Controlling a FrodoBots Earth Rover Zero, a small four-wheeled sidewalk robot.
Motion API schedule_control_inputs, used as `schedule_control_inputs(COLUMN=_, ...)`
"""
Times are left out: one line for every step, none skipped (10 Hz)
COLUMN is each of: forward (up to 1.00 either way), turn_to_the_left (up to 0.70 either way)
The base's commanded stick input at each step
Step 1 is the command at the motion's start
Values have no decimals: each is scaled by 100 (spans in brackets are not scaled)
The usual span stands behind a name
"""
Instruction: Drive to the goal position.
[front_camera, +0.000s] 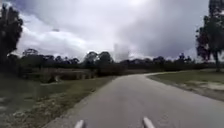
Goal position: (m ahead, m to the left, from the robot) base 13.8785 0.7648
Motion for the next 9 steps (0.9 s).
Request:
schedule_control_inputs(forward=85, turn_to_the_left=0)
schedule_control_inputs(forward=85, turn_to_the_left=0)
schedule_control_inputs(forward=85, turn_to_the_left=0)
schedule_control_inputs(forward=85, turn_to_the_left=0)
schedule_control_inputs(forward=85, turn_to_the_left=-5)
schedule_control_inputs(forward=85, turn_to_the_left=-30)
schedule_control_inputs(forward=85, turn_to_the_left=-34)
schedule_control_inputs(forward=85, turn_to_the_left=-34)
schedule_control_inputs(forward=85, turn_to_the_left=-34)
